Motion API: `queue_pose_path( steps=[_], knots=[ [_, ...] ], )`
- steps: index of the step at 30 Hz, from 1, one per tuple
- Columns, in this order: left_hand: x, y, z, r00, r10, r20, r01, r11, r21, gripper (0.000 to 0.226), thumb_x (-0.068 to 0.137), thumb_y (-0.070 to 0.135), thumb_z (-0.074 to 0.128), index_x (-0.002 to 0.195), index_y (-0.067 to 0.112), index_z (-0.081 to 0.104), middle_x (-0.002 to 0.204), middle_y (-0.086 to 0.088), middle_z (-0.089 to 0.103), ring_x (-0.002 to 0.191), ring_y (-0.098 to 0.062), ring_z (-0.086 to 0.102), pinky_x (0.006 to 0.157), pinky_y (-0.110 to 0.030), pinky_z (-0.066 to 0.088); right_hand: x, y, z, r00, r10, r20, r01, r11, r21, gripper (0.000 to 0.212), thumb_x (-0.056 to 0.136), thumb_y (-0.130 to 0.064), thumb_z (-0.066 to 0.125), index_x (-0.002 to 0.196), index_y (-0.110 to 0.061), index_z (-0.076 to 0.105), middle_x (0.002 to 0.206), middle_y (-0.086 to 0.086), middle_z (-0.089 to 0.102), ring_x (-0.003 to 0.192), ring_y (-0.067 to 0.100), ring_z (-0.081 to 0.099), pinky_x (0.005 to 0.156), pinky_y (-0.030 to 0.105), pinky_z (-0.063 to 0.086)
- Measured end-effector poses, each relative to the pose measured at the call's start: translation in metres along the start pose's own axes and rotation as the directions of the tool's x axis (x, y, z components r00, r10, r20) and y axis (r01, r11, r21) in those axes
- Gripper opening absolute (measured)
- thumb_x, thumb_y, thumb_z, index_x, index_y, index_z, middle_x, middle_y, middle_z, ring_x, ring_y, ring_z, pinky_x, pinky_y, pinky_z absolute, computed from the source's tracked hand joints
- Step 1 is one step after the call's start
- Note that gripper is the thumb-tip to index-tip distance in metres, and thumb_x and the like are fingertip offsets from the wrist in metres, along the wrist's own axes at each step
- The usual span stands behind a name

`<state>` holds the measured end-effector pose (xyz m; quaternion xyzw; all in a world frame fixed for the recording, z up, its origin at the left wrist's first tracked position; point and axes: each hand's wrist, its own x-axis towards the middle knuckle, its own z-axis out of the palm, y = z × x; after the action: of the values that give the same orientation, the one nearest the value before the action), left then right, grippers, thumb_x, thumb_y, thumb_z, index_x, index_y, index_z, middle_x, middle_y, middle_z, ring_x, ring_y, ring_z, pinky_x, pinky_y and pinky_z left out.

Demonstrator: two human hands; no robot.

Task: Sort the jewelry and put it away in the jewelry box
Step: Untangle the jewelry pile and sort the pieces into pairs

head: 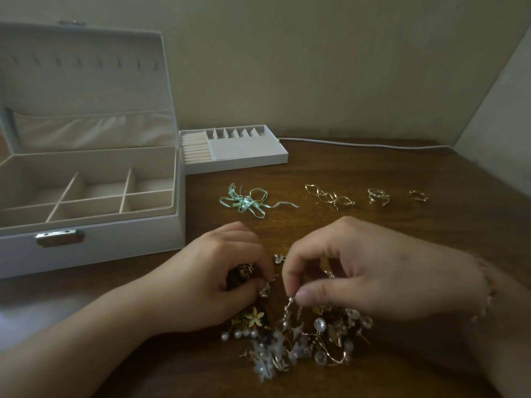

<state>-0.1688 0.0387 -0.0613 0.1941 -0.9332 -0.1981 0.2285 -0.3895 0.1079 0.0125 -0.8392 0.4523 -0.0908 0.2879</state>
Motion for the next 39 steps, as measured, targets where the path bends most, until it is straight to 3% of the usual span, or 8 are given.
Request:
queue_pose_path(
  steps=[6, 12, 19, 26, 29, 32, 35, 39],
  knots=[
    [-0.001, -0.002, 0.002, 1.000, -0.003, -0.013, 0.003, 1.000, -0.018, 0.008, 0.091, 0.028, 0.067, 0.097, 0.031, 0.072, 0.097, 0.019, 0.065, 0.102, -0.011, 0.062, 0.084, -0.032, 0.053, -0.010, 0.039, -0.033, 0.926, 0.129, -0.356, -0.012, 0.950, 0.312, 0.007, 0.079, -0.023, 0.069, 0.085, -0.019, 0.071, 0.081, 0.007, 0.073, 0.066, 0.017, 0.066, 0.055, 0.028, 0.053],
    [0.000, -0.002, 0.003, 1.000, 0.003, -0.011, -0.004, 1.000, -0.012, 0.008, 0.090, 0.030, 0.065, 0.095, 0.035, 0.070, 0.096, 0.021, 0.065, 0.102, -0.011, 0.061, 0.084, -0.027, 0.052, -0.027, 0.167, -0.062, 0.284, 0.494, -0.822, -0.560, 0.781, 0.276, 0.024, 0.087, -0.019, 0.070, 0.066, -0.031, 0.065, 0.077, -0.007, 0.068, 0.066, 0.006, 0.057, 0.060, 0.022, 0.041],
    [0.000, -0.002, 0.002, 1.000, -0.015, -0.007, 0.015, 1.000, -0.025, 0.007, 0.089, 0.031, 0.065, 0.093, 0.034, 0.070, 0.096, 0.021, 0.064, 0.103, -0.010, 0.061, 0.085, -0.025, 0.051, -0.029, 0.219, -0.057, 0.057, 0.645, -0.762, -0.733, 0.545, 0.406, 0.025, 0.090, -0.029, 0.060, 0.066, -0.029, 0.066, 0.085, -0.008, 0.068, 0.066, 0.010, 0.056, 0.054, 0.024, 0.044],
    [-0.001, -0.001, -0.001, 0.999, -0.051, 0.009, 0.052, 0.994, -0.097, 0.009, 0.086, 0.032, 0.067, 0.093, 0.030, 0.073, 0.103, 0.016, 0.064, 0.106, -0.013, 0.060, 0.089, -0.022, 0.047, -0.024, 0.185, -0.059, 0.198, 0.469, -0.861, -0.689, 0.691, 0.218, 0.008, 0.087, -0.027, 0.064, 0.084, -0.027, 0.071, 0.084, -0.006, 0.069, 0.074, 0.014, 0.058, 0.063, 0.025, 0.044],
    [-0.001, -0.002, 0.000, 0.990, -0.130, -0.053, 0.121, 0.983, -0.139, 0.012, 0.088, 0.028, 0.065, 0.097, 0.032, 0.071, 0.103, 0.016, 0.063, 0.106, -0.013, 0.061, 0.088, -0.026, 0.049, -0.009, 0.129, -0.051, 0.594, 0.250, -0.764, -0.425, 0.905, -0.034, 0.010, 0.081, -0.029, 0.072, 0.079, -0.038, 0.069, 0.079, -0.019, 0.066, 0.077, -0.003, 0.061, 0.062, 0.008, 0.042],
    [-0.001, -0.003, 0.003, 0.966, -0.226, -0.124, 0.212, 0.970, -0.116, 0.024, 0.091, 0.015, 0.067, 0.106, 0.034, 0.067, 0.104, 0.019, 0.061, 0.102, -0.010, 0.062, 0.084, -0.030, 0.053, 0.011, 0.079, -0.022, 0.902, 0.156, -0.404, -0.243, 0.954, -0.174, 0.008, 0.078, -0.046, 0.066, 0.085, -0.045, 0.068, 0.082, -0.025, 0.062, 0.083, -0.010, 0.055, 0.064, 0.012, 0.040],
    [-0.001, -0.004, 0.003, 0.953, -0.272, -0.131, 0.264, 0.962, -0.071, 0.029, 0.090, 0.011, 0.068, 0.109, 0.032, 0.068, 0.104, 0.019, 0.061, 0.097, -0.010, 0.062, 0.079, -0.028, 0.052, 0.023, 0.061, 0.000, 0.961, 0.137, -0.238, -0.207, 0.932, -0.297, 0.017, 0.083, -0.046, 0.067, 0.098, -0.041, 0.070, 0.090, -0.023, 0.060, 0.081, -0.007, 0.052, 0.071, 0.020, 0.045],
    [-0.002, -0.003, 0.001, 0.957, -0.281, -0.070, 0.277, 0.959, -0.060, 0.021, 0.091, 0.022, 0.066, 0.108, 0.035, 0.068, 0.101, 0.022, 0.059, 0.093, -0.008, 0.061, 0.077, -0.023, 0.052, 0.033, 0.059, 0.010, 0.954, 0.134, -0.267, -0.223, 0.914, -0.339, 0.010, 0.086, -0.045, 0.066, 0.092, -0.039, 0.069, 0.092, -0.021, 0.060, 0.087, -0.003, 0.053, 0.078, 0.029, 0.052]
  ],
)
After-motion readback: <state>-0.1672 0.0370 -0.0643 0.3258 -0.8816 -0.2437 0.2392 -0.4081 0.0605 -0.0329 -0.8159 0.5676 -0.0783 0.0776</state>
